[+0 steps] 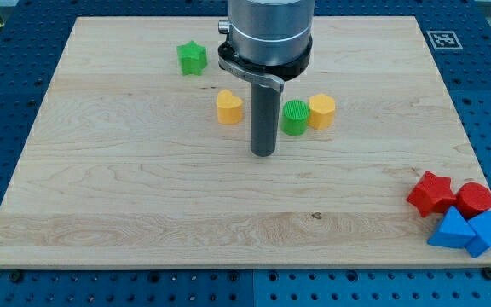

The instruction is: Move the yellow hexagon and green circle to the right side of the board

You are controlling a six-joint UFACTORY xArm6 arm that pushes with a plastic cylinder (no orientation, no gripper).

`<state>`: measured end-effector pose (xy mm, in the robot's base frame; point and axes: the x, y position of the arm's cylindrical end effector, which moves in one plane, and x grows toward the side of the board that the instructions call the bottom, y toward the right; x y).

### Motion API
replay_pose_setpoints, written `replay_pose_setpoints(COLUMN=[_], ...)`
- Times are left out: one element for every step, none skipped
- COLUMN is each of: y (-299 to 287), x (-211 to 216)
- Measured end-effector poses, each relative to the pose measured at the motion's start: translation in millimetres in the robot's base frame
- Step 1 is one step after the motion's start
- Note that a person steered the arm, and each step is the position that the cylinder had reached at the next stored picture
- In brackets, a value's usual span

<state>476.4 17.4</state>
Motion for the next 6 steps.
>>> replay_pose_setpoints(y=[0.9,17.2,26.3,36.3,61.3,66.5], x=[-0.3,-34.7,-60.2,-61.1,-51.3,-45.8])
